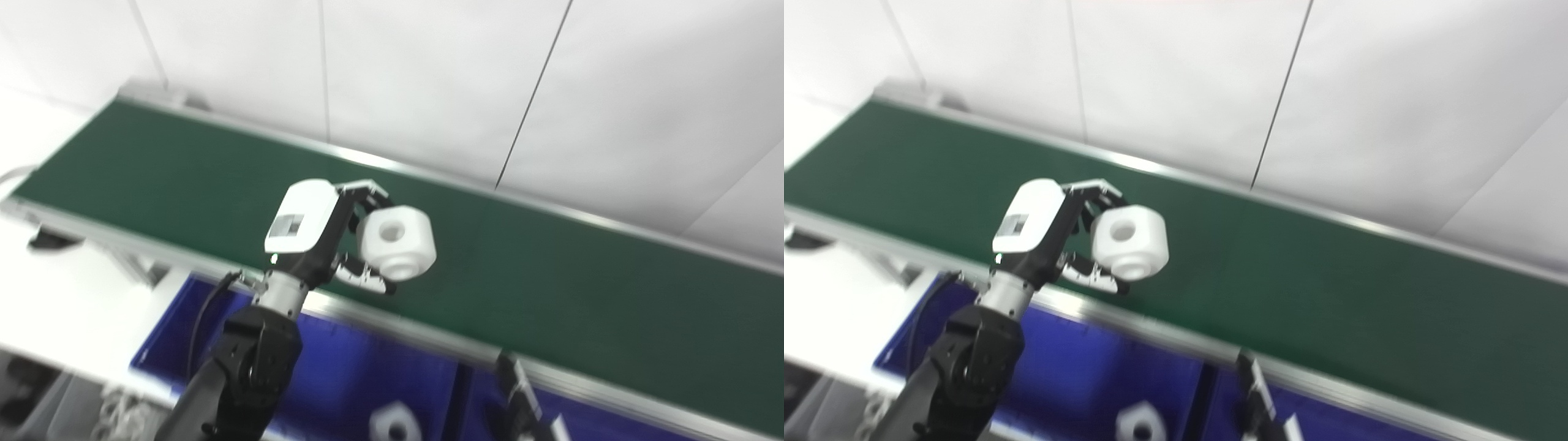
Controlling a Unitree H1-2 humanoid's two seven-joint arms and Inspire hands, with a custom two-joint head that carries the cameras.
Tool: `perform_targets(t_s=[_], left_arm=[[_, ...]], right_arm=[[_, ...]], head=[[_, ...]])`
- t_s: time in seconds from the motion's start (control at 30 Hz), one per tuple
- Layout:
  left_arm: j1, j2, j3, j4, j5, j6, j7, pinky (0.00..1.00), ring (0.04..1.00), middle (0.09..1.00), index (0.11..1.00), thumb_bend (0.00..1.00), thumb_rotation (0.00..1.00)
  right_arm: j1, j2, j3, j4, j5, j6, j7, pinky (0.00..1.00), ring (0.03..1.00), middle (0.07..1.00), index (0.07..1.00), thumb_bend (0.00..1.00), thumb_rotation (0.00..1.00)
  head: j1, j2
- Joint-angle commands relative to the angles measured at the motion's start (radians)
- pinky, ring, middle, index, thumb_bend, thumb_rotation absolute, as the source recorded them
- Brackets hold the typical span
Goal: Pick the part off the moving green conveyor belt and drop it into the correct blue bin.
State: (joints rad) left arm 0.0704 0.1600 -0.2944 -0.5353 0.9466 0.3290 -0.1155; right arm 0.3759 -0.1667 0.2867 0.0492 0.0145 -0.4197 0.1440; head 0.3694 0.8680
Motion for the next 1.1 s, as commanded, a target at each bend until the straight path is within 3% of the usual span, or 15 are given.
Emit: perform_targets(t_s=[0.0,0.13,0.37,0.6,0.87,1.07], left_arm=[[0.011,-0.015,0.008,-0.044,0.036,0.013,-0.023,0.28,0.378,0.484,0.552,0.50,0.00],[0.082,-0.031,0.001,-0.047,0.105,0.010,-0.062,0.28,0.376,0.485,0.552,0.50,0.00],[0.172,-0.030,-0.010,0.050,0.126,-0.040,0.000,0.29,0.369,0.481,0.557,0.49,0.00],[0.169,-0.019,-0.002,0.221,0.112,-0.076,0.105,0.28,0.363,0.473,0.556,0.49,0.00],[0.160,-0.009,0.006,0.291,0.121,-0.047,0.097,0.23,0.348,0.461,0.556,0.49,0.00],[0.167,-0.002,0.011,0.314,0.120,-0.020,0.060,0.28,0.367,0.470,0.556,0.49,0.00]], right_arm=[[-0.003,-0.022,-0.020,-0.052,0.018,0.005,0.020,0.97,0.978,1.000,1.000,0.83,1.00],[-0.021,-0.036,-0.039,-0.095,0.064,0.051,0.045,0.96,0.967,0.999,1.000,0.84,0.98],[-0.032,-0.042,-0.057,-0.124,0.100,0.097,0.070,0.96,0.968,0.993,1.000,0.84,0.93],[-0.036,-0.041,-0.069,-0.111,0.098,0.088,0.085,0.95,0.966,0.989,1.000,0.81,0.94],[-0.036,-0.040,-0.080,-0.113,0.089,0.095,0.093,0.96,0.974,0.996,1.000,0.82,0.94],[-0.040,-0.033,-0.082,-0.108,0.085,0.093,0.092,0.94,0.960,0.986,1.000,0.82,0.94]], head=[[0.005,0.005],[0.063,0.046],[0.093,0.055],[0.094,0.046],[0.107,0.047],[0.112,0.045]])
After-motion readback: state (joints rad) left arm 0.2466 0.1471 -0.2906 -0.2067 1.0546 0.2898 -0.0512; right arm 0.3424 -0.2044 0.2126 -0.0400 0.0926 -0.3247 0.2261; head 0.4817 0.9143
